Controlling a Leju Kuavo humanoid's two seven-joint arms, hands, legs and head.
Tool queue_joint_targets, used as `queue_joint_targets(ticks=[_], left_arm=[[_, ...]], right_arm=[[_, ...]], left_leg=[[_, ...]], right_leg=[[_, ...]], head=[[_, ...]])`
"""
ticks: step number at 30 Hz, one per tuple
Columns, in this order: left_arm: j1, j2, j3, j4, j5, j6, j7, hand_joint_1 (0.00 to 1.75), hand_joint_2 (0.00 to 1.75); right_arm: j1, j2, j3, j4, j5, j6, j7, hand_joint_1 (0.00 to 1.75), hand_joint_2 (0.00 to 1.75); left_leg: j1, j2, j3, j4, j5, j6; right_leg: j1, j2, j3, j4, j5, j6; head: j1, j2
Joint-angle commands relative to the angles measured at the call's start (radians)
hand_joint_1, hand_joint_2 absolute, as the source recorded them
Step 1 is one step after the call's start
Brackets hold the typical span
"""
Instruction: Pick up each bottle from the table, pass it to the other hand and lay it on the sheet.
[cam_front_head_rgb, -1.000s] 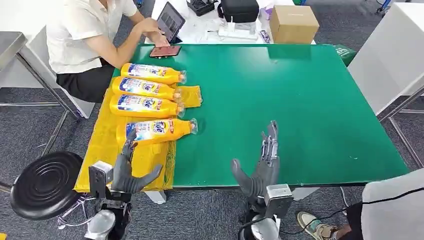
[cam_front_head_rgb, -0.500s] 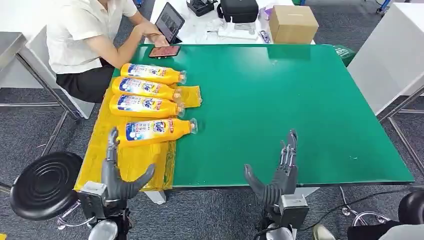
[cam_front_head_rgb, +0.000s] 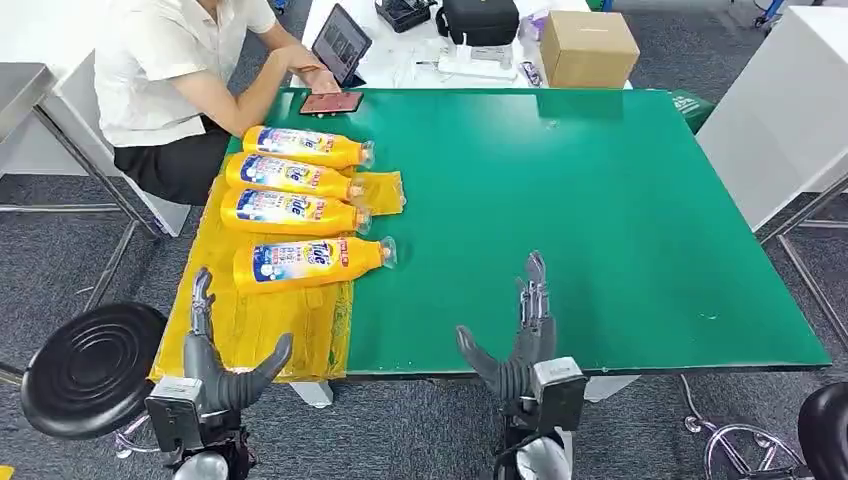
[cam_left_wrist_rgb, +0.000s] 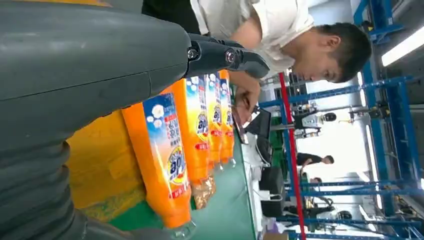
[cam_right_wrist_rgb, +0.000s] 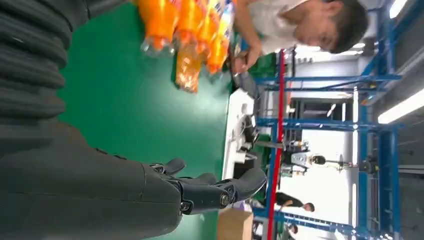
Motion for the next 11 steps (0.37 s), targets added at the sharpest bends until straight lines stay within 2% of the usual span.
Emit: queue_joint_targets(ticks=[1,6,10,11], left_arm=[[0.001,-0.006,0.134,0.06,0.004,-0.002,-0.009,0.0,1.75],[0.01,-0.02,0.15,0.049,-0.004,0.0,-0.015,0.0,1.75],[0.012,-0.022,0.156,0.043,-0.012,-0.006,-0.017,0.0,1.75],[0.012,-0.022,0.156,0.043,-0.012,-0.006,-0.017,0.0,1.75]], right_arm=[[-0.037,-0.034,-0.036,0.071,0.083,0.028,0.039,0.0,1.75],[-0.041,-0.033,-0.014,0.092,0.114,0.041,0.045,0.0,1.75],[-0.044,-0.031,-0.013,0.094,0.123,0.042,0.042,0.0,1.75],[-0.044,-0.031,-0.013,0.094,0.123,0.042,0.042,0.0,1.75]], left_leg=[[0.0,0.002,0.006,-0.002,-0.002,0.0],[0.0,0.002,0.008,-0.002,-0.003,0.0],[0.0,0.002,0.004,-0.001,-0.001,0.0],[0.0,0.002,0.007,-0.002,-0.002,0.0]], right_leg=[[0.0,0.001,0.006,-0.002,-0.001,-0.001],[0.0,0.0,0.008,-0.002,-0.002,-0.001],[0.0,0.0,0.003,-0.001,-0.001,0.0],[0.0,0.0,0.006,-0.002,-0.002,0.0]], head=[[0.0,0.0],[0.0,0.0],[0.0,0.0],[0.0,0.0]])
